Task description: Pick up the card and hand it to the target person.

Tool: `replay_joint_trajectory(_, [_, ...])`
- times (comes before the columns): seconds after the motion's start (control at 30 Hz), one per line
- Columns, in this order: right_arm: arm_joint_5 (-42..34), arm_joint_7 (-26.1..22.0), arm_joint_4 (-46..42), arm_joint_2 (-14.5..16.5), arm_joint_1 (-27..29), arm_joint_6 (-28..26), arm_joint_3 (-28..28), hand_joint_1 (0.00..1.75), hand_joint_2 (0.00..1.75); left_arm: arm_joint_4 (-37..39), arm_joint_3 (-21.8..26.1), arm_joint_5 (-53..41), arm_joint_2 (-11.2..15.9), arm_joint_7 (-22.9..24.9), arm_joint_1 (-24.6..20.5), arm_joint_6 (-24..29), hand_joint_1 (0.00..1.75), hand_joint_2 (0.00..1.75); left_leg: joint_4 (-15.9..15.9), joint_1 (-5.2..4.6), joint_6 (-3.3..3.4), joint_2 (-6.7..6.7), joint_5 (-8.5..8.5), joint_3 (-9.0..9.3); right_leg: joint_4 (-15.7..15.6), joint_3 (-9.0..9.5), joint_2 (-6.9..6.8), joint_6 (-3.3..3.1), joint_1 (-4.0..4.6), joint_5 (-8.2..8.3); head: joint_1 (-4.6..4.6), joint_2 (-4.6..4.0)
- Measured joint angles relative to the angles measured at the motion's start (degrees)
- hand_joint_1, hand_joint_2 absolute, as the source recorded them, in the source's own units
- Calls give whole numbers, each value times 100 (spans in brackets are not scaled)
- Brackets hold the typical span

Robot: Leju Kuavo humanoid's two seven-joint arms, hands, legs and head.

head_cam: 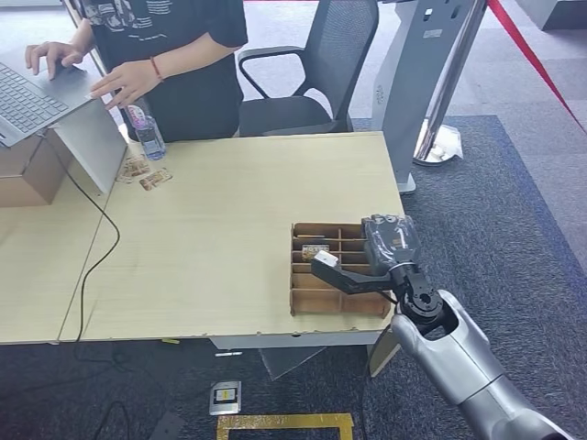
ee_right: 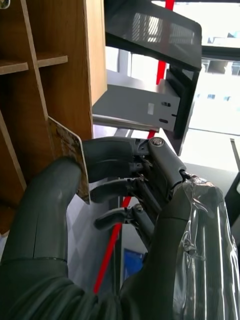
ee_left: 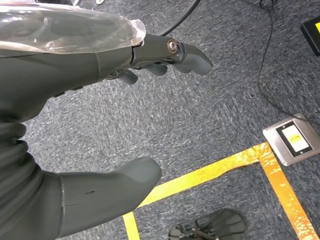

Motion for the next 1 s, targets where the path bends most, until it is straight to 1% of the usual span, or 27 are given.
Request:
replay_joint_trajectory(0.1, [40, 3, 53, 0, -29, -24, 1, 163, 175, 1, 0, 21, -1, 1, 5, 4, 0, 175, 0, 0, 0, 0, 0, 0, 0, 0, 0, 0, 0, 0, 0, 0])
replay_joint_trajectory(0.17, [50, 3, 85, 0, -48, -49, 1, 164, 175, 1, 0, 27, -1, -1, 8, 7, 0, 175, 0, 0, 0, 0, 0, 0, 0, 0, 0, 0, 0, 0, -1, 0])
replay_joint_trajectory(0.33, [49, -40, 134, 0, -80, -86, 1, 158, 175, 0, 0, 36, -1, -13, 14, 9, 0, 175, 0, 0, 0, 0, 0, 0, 0, 0, 0, 0, 0, 0, 0, 0])
replay_joint_trajectory(0.4, [11, -148, 137, 0, -83, -93, -3, 160, 175, 0, 0, 41, -1, -18, 17, 9, 0, 175, 0, 0, 0, 0, 0, 1, 0, 0, 1, 0, 0, 0, 0, 0])
replay_joint_trajectory(0.57, [-203, -535, 25, -45, -97, 28, -27, 172, 175, 0, 0, 42, -1, -36, 21, 5, 0, 175, 1, 0, 0, 1, 0, 2, 0, 0, 1, 0, 0, 0, 0, 0])
replay_joint_trajectory(0.77, [-452, -723, -435, -209, -112, 303, -133, 174, 175, 1, 0, 66, 1, -60, 36, 1, 0, 175, 1, 0, 0, 1, 0, 1, -1, -2, 2, 0, -1, 0, 0, 0])
replay_joint_trajectory(1.0, [-528, -716, -1269, -440, -105, 415, -296, 175, 175, 1, 0, 146, 9, -115, 78, 17, 0, 175, 2, -1, 0, 2, 0, 2, -1, -2, 3, 0, -1, 0, 0, 1])
